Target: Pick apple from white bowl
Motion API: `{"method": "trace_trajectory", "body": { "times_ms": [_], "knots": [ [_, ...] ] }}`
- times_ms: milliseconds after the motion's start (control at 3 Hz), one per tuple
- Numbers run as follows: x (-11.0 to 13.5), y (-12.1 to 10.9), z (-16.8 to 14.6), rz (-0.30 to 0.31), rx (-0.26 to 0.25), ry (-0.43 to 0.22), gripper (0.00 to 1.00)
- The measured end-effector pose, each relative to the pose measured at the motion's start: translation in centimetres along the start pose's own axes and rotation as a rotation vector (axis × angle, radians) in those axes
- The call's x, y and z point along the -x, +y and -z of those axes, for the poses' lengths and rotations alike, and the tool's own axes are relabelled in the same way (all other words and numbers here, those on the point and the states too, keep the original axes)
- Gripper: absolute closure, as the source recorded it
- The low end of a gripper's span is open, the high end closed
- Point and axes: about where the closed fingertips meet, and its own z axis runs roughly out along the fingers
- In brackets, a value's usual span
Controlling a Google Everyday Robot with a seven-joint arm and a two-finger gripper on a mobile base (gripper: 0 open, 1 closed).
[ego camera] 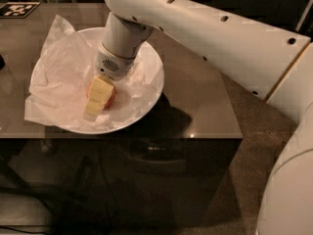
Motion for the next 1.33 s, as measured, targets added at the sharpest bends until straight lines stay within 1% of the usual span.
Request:
{"method": "trace_trajectory", "body": {
  "times_ms": [333,1333],
  "knots": [
    [-0.01,0.0,-0.02,0.0,0.0,0.0,0.19],
    [0.01,0.02,0.01,0.0,0.0,-0.001,0.89]
  ]
}}
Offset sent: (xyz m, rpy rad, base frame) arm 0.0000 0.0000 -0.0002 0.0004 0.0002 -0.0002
